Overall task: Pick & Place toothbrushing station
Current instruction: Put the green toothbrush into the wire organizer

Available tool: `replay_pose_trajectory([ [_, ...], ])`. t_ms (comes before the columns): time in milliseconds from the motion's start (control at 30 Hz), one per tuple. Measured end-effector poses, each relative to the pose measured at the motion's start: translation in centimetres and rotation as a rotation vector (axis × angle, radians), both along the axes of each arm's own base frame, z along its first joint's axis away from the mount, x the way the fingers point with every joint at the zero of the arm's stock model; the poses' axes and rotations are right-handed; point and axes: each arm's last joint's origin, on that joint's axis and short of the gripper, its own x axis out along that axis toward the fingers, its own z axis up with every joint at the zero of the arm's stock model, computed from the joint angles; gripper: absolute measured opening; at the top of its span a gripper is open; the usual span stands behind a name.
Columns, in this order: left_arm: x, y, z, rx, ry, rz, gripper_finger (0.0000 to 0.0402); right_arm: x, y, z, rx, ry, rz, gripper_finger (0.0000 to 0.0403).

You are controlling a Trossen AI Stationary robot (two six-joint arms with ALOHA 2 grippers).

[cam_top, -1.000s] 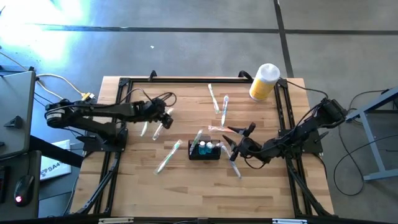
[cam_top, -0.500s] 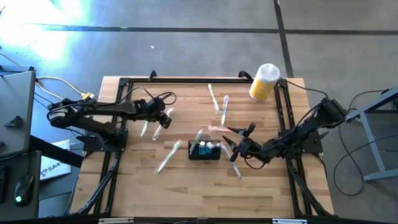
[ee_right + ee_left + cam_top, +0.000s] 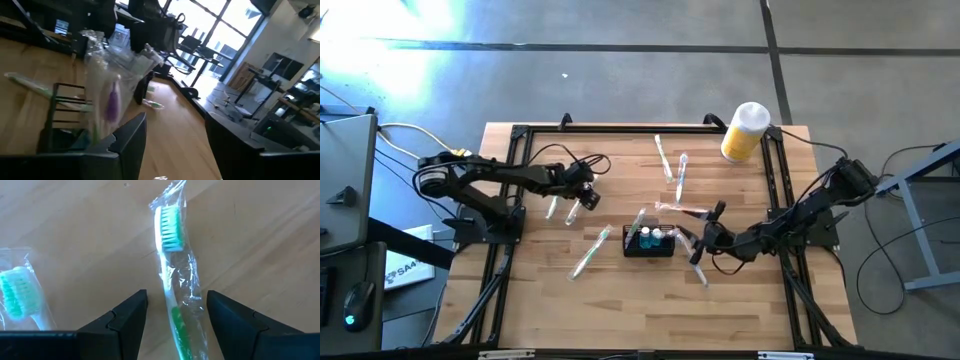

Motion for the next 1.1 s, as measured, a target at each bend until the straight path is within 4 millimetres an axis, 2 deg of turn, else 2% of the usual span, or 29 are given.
replay_pose_trajectory([
  [367, 0.0, 0.1, -0.4, 0.042, 0.049, -0.028, 0.0200, -0.4, 1.1, -0.5, 0.196, -0.050, 0.074, 0.0194],
  [500, -0.1, -0.1, -0.5, 0.015, 0.052, -0.028, 0.0155, -0.9, 2.0, -0.6, 0.226, -0.051, 0.112, 0.0194],
  [700, -0.1, -1.1, -0.7, 0.002, 0.083, -0.061, 0.0020, -1.5, 3.0, -0.7, 0.207, -0.032, 0.158, 0.0194],
  [933, -0.4, -1.3, -0.3, -0.020, 0.082, -0.066, 0.0006, -2.0, 3.9, -0.3, 0.173, -0.046, 0.192, 0.0194],
  [1100, -0.7, -2.7, 1.7, -0.058, 0.032, -0.142, 0.0003, -2.7, 4.8, 0.3, 0.126, -0.072, 0.188, 0.0194],
])
